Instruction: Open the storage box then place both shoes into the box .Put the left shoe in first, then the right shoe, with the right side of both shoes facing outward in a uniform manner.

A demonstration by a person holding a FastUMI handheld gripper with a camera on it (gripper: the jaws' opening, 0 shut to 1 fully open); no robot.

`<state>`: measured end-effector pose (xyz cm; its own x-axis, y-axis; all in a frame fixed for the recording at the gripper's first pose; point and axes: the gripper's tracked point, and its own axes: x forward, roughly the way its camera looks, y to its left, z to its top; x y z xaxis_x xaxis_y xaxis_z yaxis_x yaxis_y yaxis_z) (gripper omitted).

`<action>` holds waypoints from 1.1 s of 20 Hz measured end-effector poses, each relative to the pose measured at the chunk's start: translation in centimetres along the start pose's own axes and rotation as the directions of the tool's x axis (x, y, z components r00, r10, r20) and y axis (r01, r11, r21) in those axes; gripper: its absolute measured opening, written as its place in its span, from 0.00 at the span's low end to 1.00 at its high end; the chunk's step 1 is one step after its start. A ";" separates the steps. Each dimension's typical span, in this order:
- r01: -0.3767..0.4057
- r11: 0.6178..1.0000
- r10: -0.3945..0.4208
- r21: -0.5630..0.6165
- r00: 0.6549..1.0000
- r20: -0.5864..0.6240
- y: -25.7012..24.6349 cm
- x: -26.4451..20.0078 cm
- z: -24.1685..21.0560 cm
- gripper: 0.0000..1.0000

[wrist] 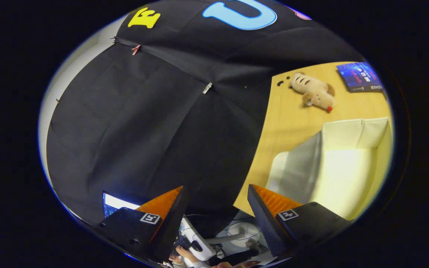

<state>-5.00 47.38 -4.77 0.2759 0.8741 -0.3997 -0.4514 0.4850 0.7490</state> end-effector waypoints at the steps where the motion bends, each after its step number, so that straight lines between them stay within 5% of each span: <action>1: 0.034 0.999 -0.034 -0.019 0.999 0.023 -1.1 -1.3 0.4 0.98; 7: 0.273 0.951 -0.248 -0.147 0.954 0.167 -8.8 -10.7 2.6 0.98; 15: 0.578 0.802 -0.522 -0.153 0.801 0.292 -22.4 -25.1 3.9 0.98; 22: 0.706 0.690 -0.672 -0.158 0.706 0.222 -35.0 -31.2 1.2 0.99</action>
<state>3.22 3.11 -17.94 0.6869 0.2855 -0.6683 -0.2503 0.9563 0.1513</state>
